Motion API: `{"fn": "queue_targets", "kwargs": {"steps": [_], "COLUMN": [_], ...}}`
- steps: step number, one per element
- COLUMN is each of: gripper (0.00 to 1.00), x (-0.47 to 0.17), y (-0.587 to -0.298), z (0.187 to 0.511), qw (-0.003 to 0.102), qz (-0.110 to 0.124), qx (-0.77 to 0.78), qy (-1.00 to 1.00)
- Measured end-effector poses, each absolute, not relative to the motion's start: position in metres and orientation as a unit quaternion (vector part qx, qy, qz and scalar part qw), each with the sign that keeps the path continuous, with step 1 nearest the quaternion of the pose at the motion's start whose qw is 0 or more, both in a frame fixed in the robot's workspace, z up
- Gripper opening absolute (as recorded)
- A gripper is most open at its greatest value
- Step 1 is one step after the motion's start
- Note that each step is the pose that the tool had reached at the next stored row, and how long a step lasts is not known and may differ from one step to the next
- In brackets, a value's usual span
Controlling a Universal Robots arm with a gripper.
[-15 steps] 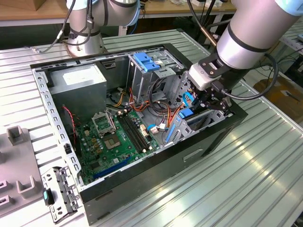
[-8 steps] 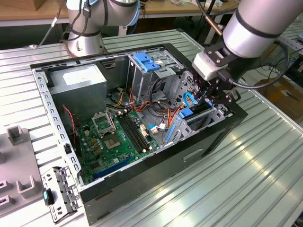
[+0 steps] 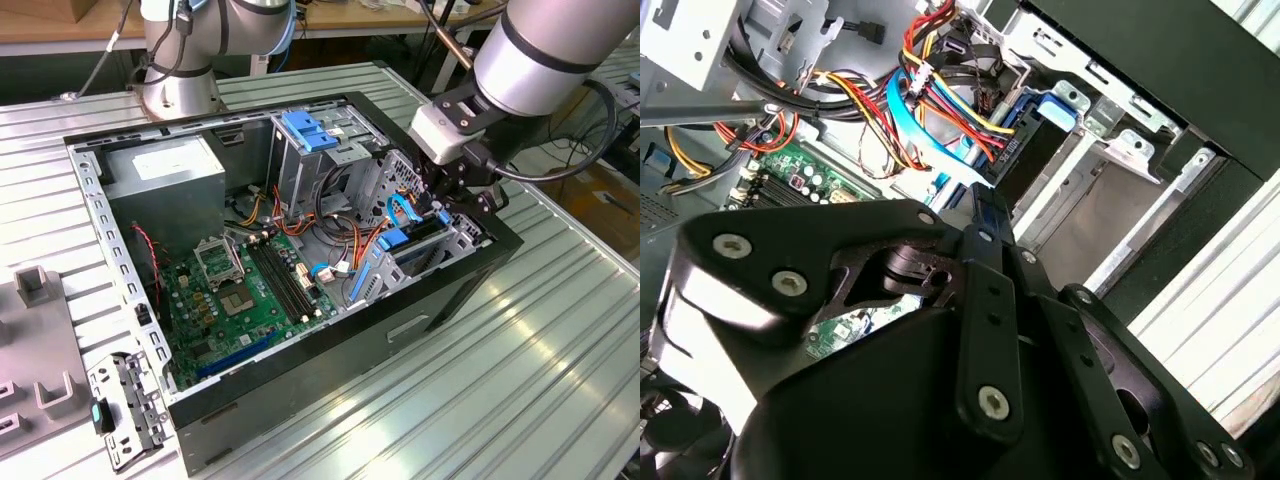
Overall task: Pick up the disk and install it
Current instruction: 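Insert the second disk wire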
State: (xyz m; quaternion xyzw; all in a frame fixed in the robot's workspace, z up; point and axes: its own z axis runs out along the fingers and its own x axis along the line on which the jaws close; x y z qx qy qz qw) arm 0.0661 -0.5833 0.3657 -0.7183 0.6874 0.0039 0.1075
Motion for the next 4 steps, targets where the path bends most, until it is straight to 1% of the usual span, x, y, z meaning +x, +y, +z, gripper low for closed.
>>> {"fn": "queue_targets", "kwargs": {"steps": [4], "gripper": [0.11], "x": [0.0662], "y": [-0.583], "z": [0.3657], "qw": [0.107], "qz": [0.004], "qx": [-0.718], "qy": [0.687]}}
